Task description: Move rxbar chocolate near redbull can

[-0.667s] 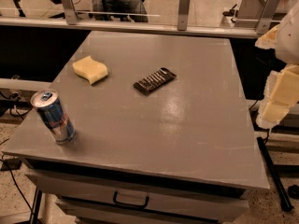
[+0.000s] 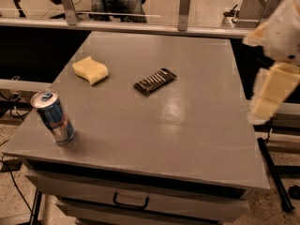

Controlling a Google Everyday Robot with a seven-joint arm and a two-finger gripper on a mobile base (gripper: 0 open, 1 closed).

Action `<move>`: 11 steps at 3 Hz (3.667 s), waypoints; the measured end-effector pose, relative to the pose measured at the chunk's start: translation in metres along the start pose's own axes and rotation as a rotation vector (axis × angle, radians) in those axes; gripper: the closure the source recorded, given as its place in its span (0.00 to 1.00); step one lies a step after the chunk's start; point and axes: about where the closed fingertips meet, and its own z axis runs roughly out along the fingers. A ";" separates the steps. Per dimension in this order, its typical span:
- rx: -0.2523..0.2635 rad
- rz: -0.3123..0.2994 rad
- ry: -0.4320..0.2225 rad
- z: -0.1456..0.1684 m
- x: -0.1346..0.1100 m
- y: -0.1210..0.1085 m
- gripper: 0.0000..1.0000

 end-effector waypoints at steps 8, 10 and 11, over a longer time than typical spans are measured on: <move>-0.156 -0.509 -0.031 0.187 -0.174 -0.120 0.00; -0.132 -0.611 -0.040 0.196 -0.162 -0.125 0.00; -0.160 -0.684 0.051 0.207 -0.173 -0.129 0.00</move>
Offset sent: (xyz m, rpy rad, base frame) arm 0.0852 0.1617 -0.0268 -0.0060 0.0107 0.4762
